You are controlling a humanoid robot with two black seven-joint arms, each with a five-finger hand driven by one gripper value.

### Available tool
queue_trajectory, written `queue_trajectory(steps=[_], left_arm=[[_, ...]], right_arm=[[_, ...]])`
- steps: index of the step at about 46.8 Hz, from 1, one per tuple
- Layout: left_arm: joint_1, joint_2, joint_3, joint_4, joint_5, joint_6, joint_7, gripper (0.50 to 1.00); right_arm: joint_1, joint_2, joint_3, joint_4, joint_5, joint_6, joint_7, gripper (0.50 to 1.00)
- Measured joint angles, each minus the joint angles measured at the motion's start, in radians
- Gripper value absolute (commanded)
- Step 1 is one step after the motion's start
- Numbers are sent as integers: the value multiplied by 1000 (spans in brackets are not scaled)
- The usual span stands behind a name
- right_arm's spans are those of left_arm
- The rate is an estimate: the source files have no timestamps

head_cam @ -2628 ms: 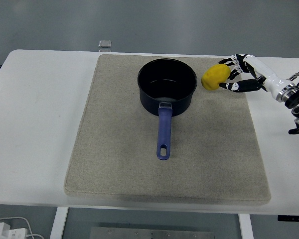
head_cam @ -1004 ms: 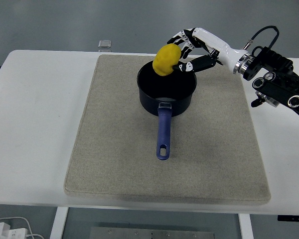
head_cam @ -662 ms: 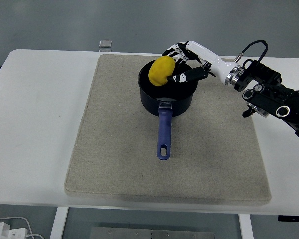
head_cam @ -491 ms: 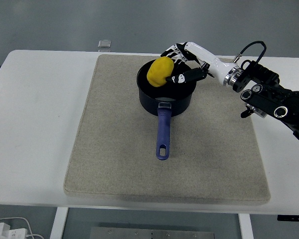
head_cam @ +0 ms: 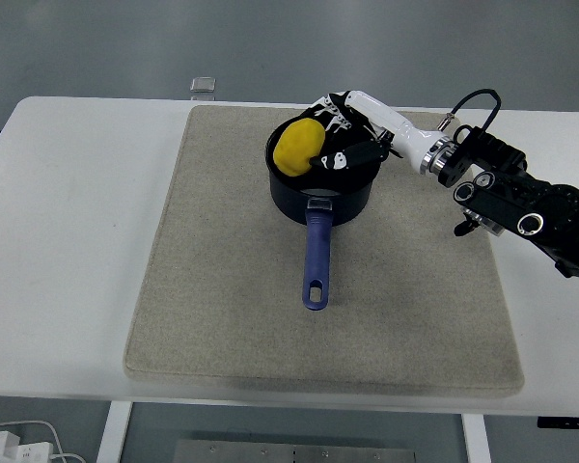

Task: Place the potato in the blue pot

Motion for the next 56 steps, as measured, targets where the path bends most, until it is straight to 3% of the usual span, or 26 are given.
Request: queue_trajectory(steps=[13,14,16,18,20,22,56], left_arm=[[0,0,0,0,0,0,0,994],[0,0,0,0,0,0,0,994],[0,0,0,0,0,0,0,994],[0,0,0,0,0,0,0,994],[0,0,0,0,0,0,0,992],[0,0,0,0,0,0,0,994],[0,0,1,-6,0,0,0,992]], right_arm=[[0,-4,9,1,2,1,0,500],[0,-4,10,1,2,1,0,531],[0,-4,11,2,4,1,1,718],[0,-4,12,2,7,0,1,851],[0,-4,12,2,10,0,3,901],[0,-6,12,2,10,0,3,917],[3,-18,12,4,15,6,4,924]])
